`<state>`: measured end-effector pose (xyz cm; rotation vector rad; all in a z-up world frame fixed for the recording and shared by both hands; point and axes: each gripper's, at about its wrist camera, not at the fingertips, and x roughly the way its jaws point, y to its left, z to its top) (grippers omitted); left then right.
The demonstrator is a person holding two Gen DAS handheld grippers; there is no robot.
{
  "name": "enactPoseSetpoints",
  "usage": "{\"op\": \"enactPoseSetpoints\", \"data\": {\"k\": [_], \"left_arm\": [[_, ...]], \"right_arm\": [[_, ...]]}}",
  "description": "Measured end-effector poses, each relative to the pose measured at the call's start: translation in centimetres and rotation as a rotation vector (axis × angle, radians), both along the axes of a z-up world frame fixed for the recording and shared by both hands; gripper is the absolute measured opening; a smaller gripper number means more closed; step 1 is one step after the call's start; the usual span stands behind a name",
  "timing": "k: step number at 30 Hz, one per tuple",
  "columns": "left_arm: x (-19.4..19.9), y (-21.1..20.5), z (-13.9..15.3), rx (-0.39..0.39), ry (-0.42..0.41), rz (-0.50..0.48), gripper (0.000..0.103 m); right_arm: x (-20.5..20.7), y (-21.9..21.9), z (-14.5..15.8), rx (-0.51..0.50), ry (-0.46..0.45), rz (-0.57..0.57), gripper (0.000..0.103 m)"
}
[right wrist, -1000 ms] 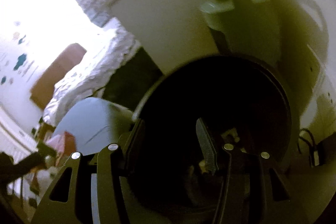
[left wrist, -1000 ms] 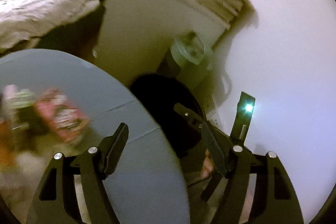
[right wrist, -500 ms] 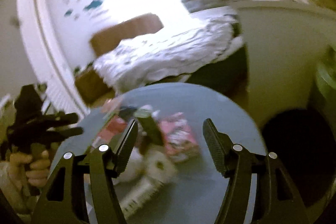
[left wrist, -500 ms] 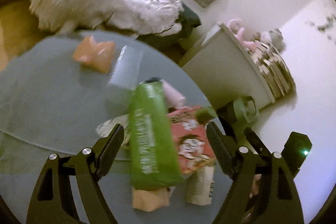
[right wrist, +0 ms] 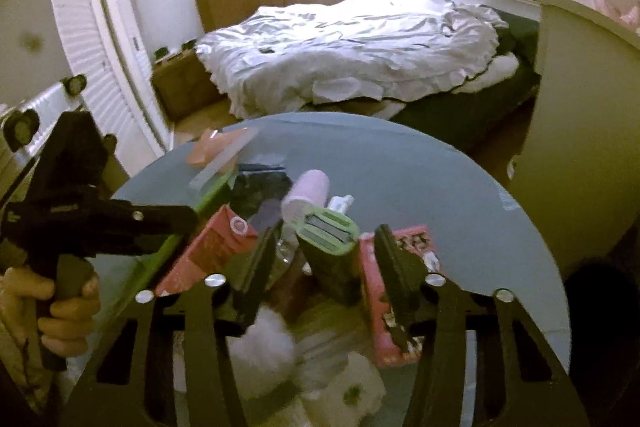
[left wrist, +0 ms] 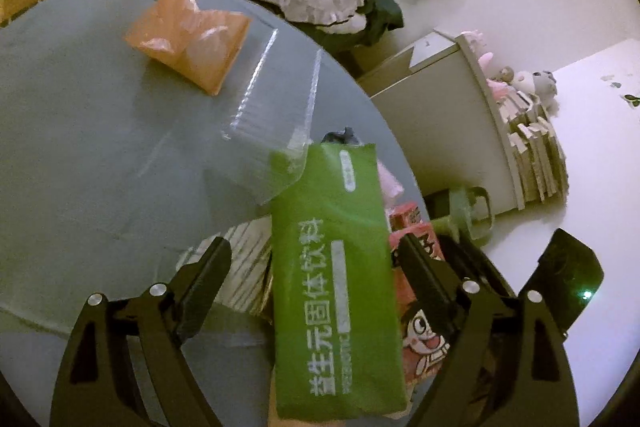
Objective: Collect trash
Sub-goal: 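Grasp the green prebiotic packet with the left tool while the right tool grasps a green-capped bottle, then carry both items over the black bin and open both tools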
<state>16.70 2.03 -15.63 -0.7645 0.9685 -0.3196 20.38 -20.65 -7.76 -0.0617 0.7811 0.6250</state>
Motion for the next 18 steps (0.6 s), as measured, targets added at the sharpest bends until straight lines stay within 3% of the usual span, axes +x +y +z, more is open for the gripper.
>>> {"op": "enactPoseSetpoints", "data": {"k": [3, 5, 8, 12, 18], "left_arm": [[0.1, -0.1, 0.1, 0.022, -0.008, -0.011, 0.076], [0.1, -0.1, 0.1, 0.002, -0.016, -0.016, 0.054], [0.0, -0.1, 0.8, 0.039, -0.032, -0.008, 0.045], [-1.1, 0.0, 1.9, 0.047, -0.068, 0.007, 0.043], [-3.4, -0.6, 6.4, 0.053, -0.185, 0.01, 0.043]], "right_arm": [[0.3, 0.7, -0.2, -0.014, -0.006, 0.0, 0.036], [0.1, 0.6, -0.2, -0.007, -0.003, -0.004, 0.035], [-0.3, 0.0, 0.2, 0.025, -0.008, -0.014, 0.034], [-1.6, -1.7, 1.8, 0.116, -0.034, -0.035, 0.034], [-3.9, -6.6, 4.6, 0.297, -0.084, -0.107, 0.034]]}}
